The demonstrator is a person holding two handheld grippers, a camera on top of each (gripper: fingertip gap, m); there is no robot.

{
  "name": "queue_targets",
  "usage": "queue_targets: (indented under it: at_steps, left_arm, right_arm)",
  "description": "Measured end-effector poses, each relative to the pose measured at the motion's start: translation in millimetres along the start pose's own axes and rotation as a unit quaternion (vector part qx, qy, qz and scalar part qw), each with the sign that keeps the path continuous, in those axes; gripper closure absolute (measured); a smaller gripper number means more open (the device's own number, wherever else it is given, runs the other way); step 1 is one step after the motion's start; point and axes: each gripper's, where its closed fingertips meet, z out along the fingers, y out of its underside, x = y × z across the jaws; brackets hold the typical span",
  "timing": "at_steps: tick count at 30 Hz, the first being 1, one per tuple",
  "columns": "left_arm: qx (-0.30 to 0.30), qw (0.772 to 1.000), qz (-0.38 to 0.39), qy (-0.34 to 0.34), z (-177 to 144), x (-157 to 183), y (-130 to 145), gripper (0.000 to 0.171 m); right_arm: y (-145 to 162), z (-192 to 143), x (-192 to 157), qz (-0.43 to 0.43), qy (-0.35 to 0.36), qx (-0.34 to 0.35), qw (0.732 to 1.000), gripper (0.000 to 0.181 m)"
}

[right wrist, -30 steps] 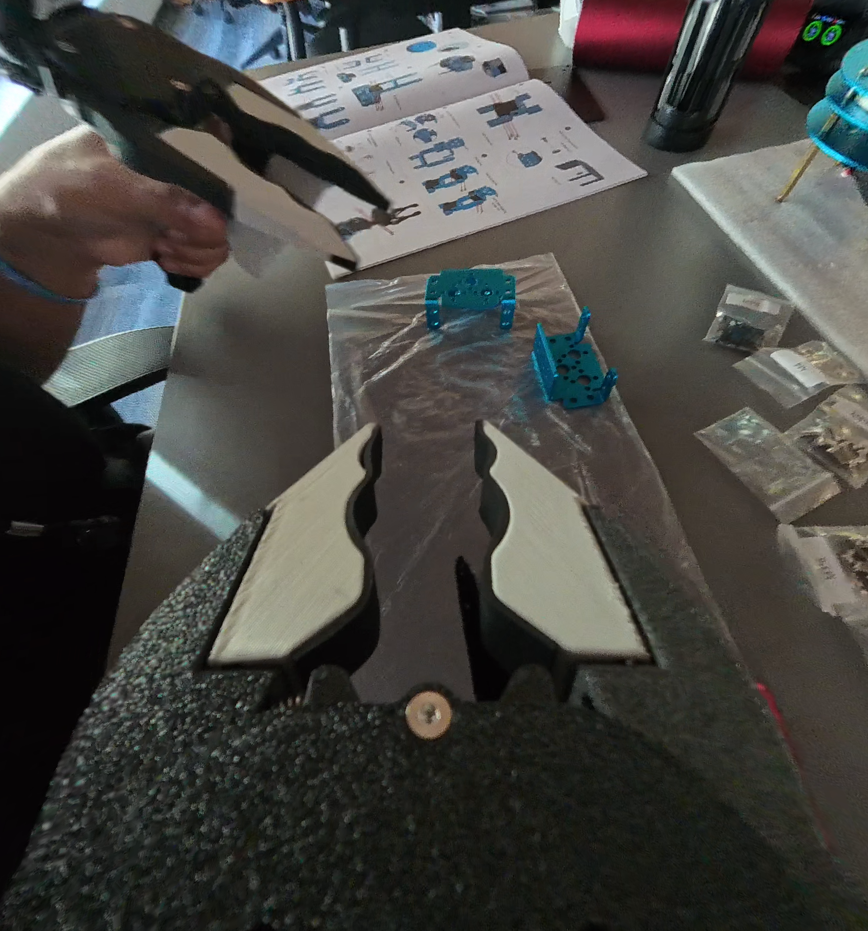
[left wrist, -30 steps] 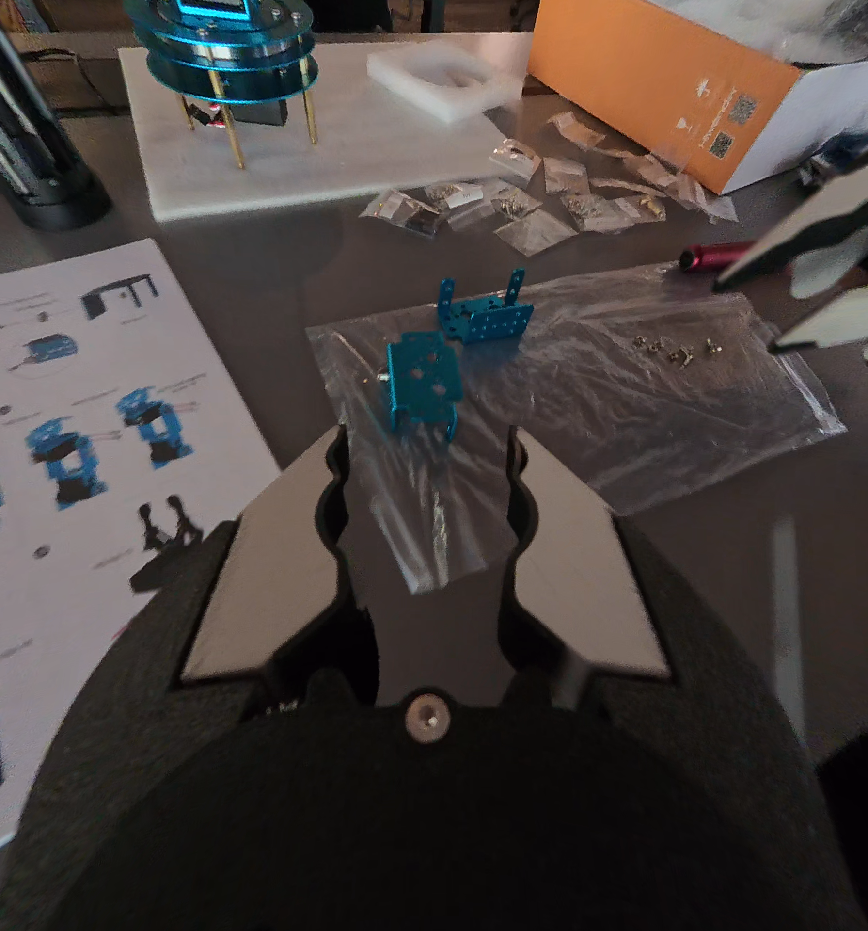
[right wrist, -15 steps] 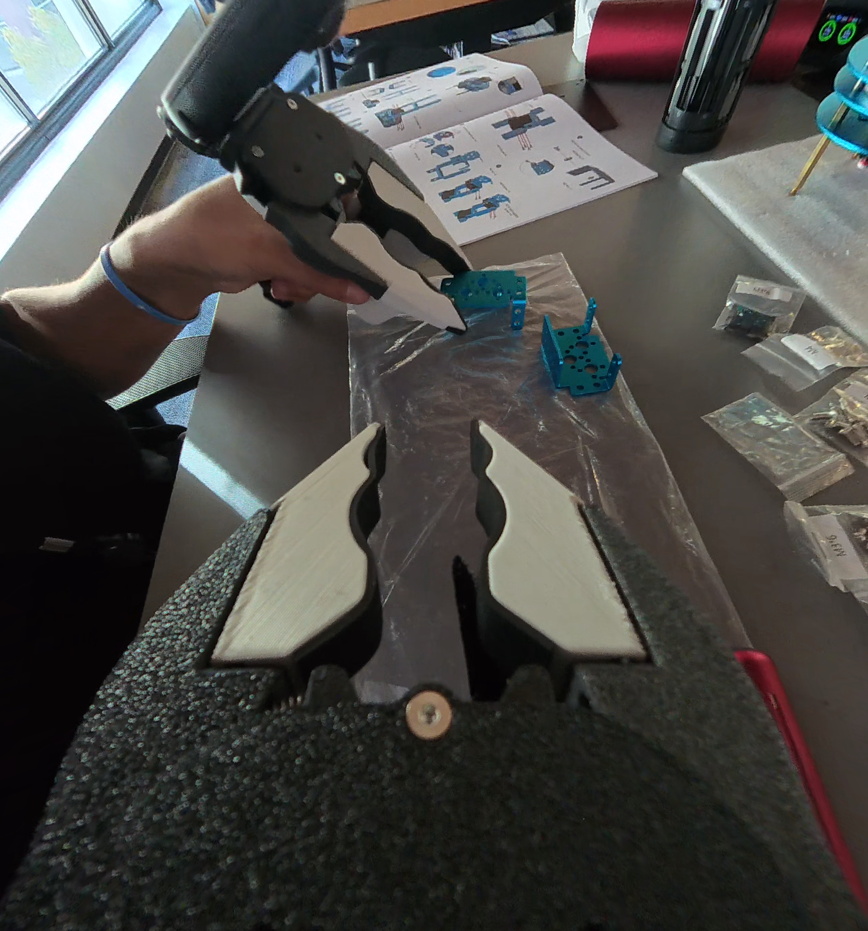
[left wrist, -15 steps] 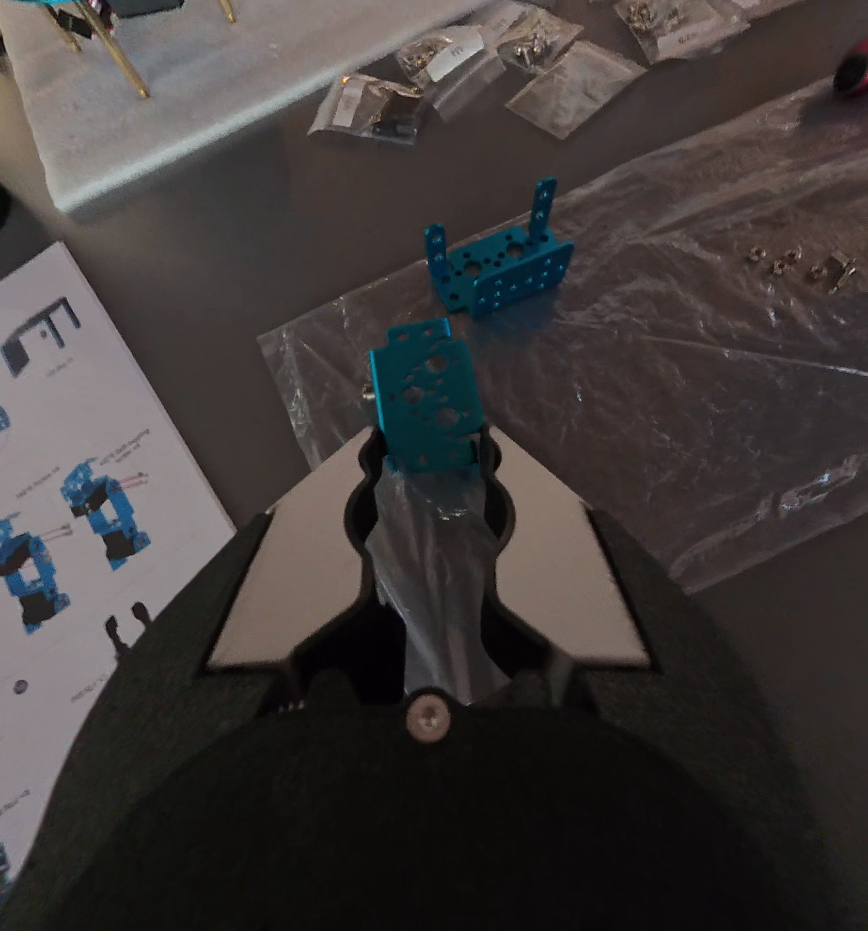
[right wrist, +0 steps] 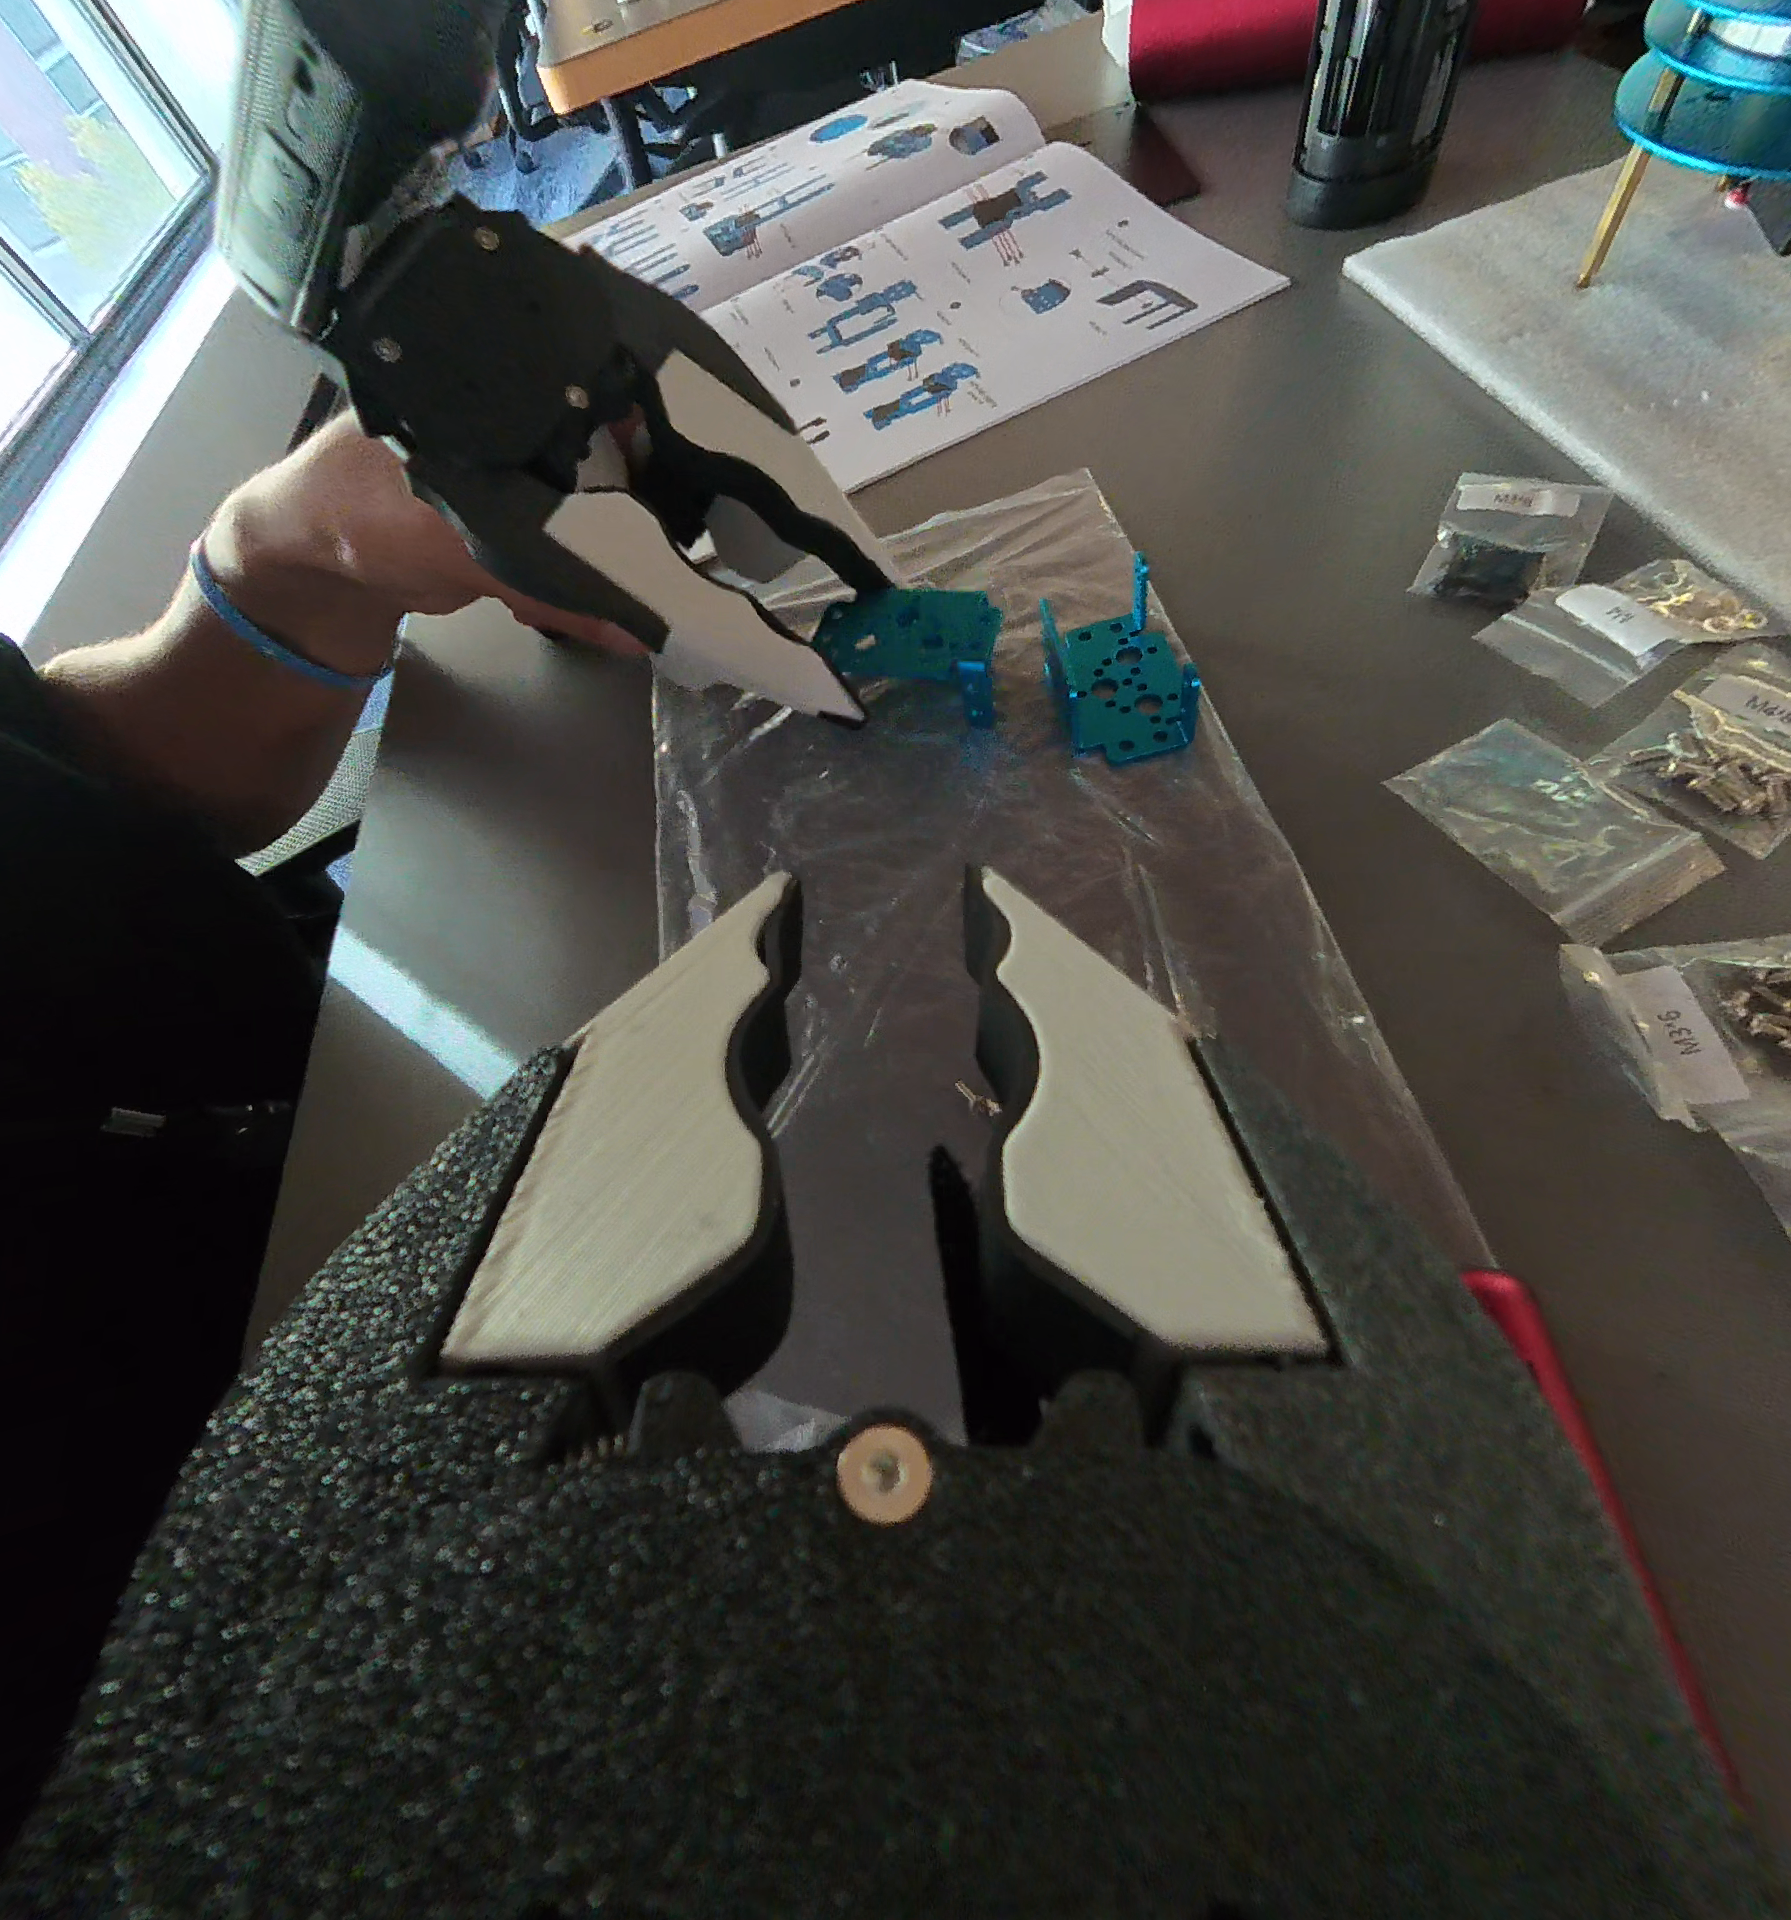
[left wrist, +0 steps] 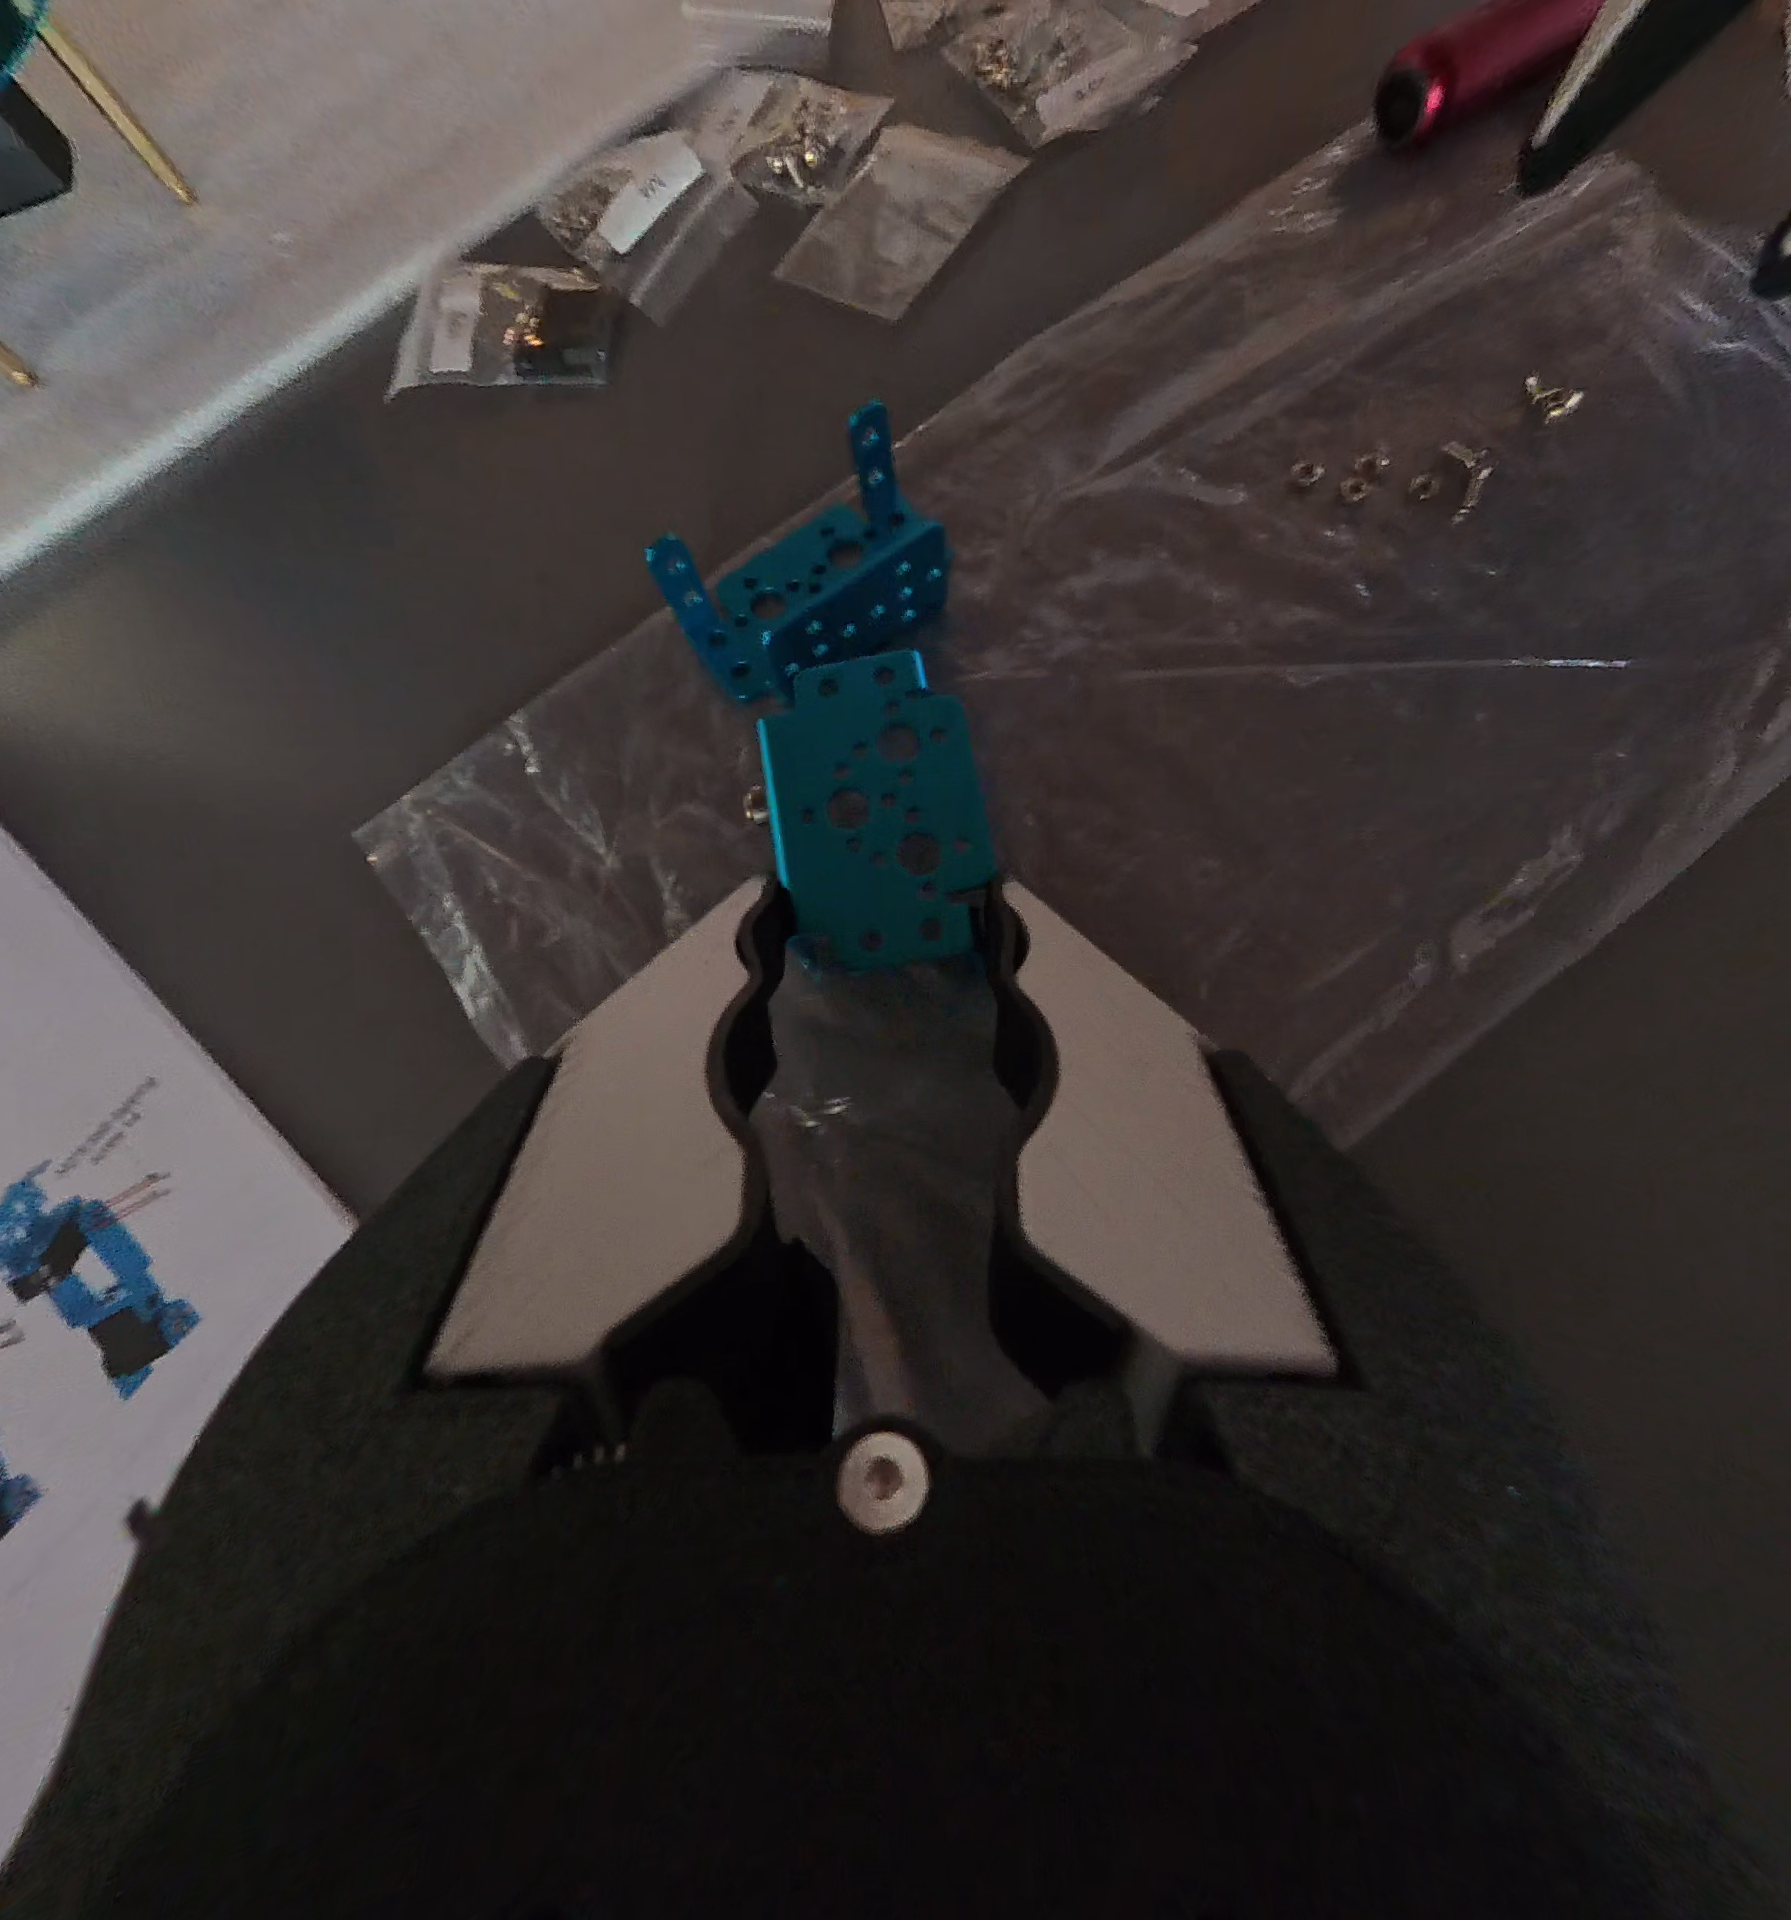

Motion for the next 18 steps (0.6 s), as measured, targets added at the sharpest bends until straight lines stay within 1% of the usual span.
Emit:
queue_targets:
  at_steps: [3, 5, 6, 7, 9, 11, 13, 15, 18]
  left_arm:
    - [-0.007, 1.0, 0.018, -0.019, 0, -4, 2, 0.133]
    - [-0.007, 1.0, 0.006, -0.016, 0, -4, 2, 0.132]
    - [-0.006, 1.0, -0.002, -0.017, -1, -6, 2, 0.128]
    - [0.002, 1.0, -0.012, -0.019, -4, -7, 1, 0.118]
    - [0.031, 0.999, -0.039, -0.008, -17, -8, -2, 0.116]
    - [0.063, 0.995, -0.076, -0.008, -39, -16, 3, 0.115]
    - [0.083, 0.99, -0.111, -0.033, -67, -32, 19, 0.115]
    - [0.085, 0.982, -0.141, -0.089, -95, -57, 46, 0.115]
    - [0.089, 0.965, -0.176, -0.174, -132, -97, 83, 0.115]
  right_arm:
    - [4, 2, 2, 0.003, -0.003, -0.007, 1.0, 0.15]
    - [6, 3, 2, 0.004, -0.005, -0.012, 1.0, 0.15]
    - [7, 3, 2, 0.005, -0.007, -0.014, 1.0, 0.15]
    - [7, 3, 2, 0.006, -0.008, -0.015, 1.0, 0.15]
    - [7, 1, 2, 0.007, -0.009, -0.014, 1.0, 0.151]
    - [6, 0, 3, 0.004, -0.007, -0.014, 1.0, 0.15]
    - [6, -1, 4, -0.001, -0.003, -0.013, 1.0, 0.151]
    - [6, 0, 6, -0.003, 0.0, -0.014, 1.0, 0.152]
    - [7, 2, 7, 0.0, -0.002, -0.018, 1.0, 0.154]
